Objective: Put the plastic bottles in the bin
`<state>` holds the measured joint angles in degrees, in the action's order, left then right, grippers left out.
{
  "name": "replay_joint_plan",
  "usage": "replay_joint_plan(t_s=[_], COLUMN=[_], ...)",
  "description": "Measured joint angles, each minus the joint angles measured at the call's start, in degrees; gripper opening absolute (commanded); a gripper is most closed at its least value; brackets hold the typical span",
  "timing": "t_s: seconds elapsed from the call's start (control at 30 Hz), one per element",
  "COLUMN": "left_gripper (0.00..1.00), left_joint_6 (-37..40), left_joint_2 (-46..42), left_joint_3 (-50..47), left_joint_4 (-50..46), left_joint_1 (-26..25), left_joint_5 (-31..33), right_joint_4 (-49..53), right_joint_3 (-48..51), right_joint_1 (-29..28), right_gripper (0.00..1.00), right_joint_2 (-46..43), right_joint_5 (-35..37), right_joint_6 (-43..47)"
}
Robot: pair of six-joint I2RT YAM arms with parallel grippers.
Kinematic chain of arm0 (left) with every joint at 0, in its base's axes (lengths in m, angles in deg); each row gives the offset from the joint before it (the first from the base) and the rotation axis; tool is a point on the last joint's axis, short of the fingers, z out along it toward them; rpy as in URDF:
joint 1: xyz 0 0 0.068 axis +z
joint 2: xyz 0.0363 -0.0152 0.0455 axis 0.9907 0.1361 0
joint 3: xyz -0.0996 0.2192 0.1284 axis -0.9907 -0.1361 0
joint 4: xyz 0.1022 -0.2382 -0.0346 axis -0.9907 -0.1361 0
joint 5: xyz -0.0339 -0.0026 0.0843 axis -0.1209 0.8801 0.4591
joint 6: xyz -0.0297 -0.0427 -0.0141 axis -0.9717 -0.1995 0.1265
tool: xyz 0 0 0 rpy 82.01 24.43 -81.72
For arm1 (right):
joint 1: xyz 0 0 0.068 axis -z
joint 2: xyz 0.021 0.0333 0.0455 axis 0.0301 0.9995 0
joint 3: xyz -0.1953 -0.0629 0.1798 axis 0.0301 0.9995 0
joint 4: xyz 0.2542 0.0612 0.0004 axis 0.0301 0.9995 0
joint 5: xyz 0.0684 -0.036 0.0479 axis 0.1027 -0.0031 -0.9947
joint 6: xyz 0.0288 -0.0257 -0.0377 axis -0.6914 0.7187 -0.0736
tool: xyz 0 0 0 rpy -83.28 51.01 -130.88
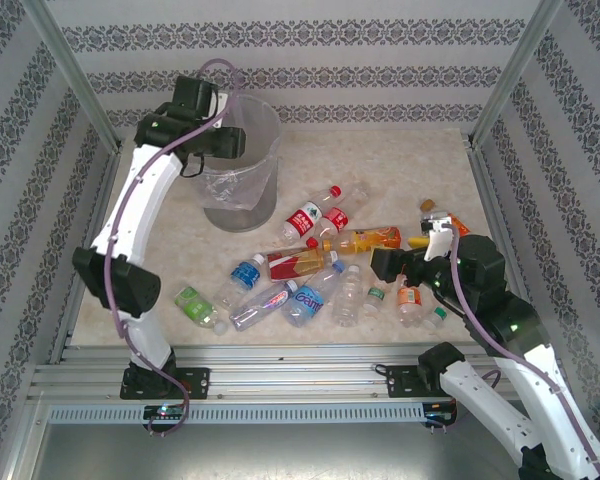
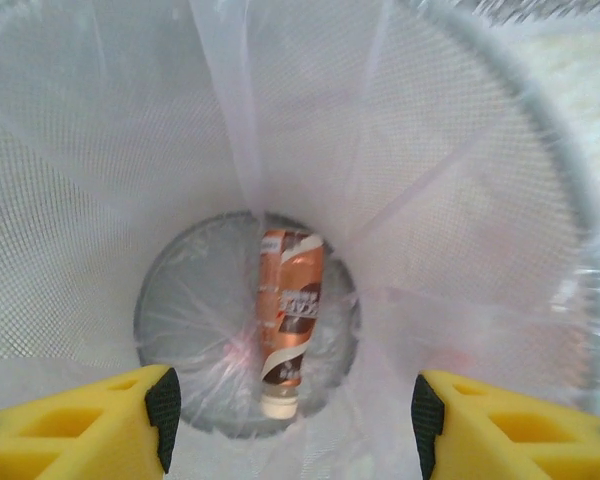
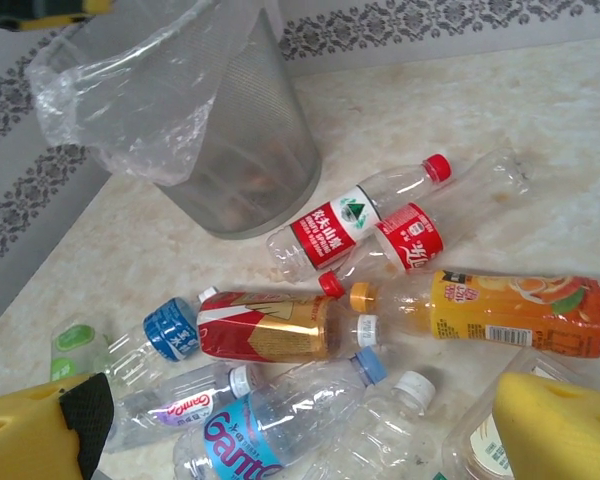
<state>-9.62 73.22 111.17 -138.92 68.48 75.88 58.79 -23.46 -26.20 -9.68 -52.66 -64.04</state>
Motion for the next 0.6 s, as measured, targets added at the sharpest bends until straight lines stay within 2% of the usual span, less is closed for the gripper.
replay_joint_plan(t_s=[0.17,0.27,0.5,0.6], left_gripper=[0.64,0.67,0.69,0.75], left_joint_6=[-1.0,-1.5,-3.8,-5.5], left_joint_2=[-8.0,-12.2,-20.5,-23.3], left_joint_3=[-8.1,-13.9,-27.5,-33.5], left_joint_4=[7.7,13.0,24.1,29.1], left_joint_1=[-0.2,-1.3,-9.0,-12.7], left_joint_5=[-6.6,-11.1,-18.9,-21.4], right_joint_4=[-0.2,-0.5,-3.4,-4.8], right_joint_3=[-0.1,-0.6,-1.9,-2.0], right_joint_1=[0.9,2.6,11.5,15.2], right_gripper=[0.97,0.98,0.98,0.98], right_joint_2=[4.5,8.2,16.9,20.7], right_joint_5=[2.4,3.5,3.3,3.5], right_joint_6=[-1.7,-2.1,-2.5,-1.8])
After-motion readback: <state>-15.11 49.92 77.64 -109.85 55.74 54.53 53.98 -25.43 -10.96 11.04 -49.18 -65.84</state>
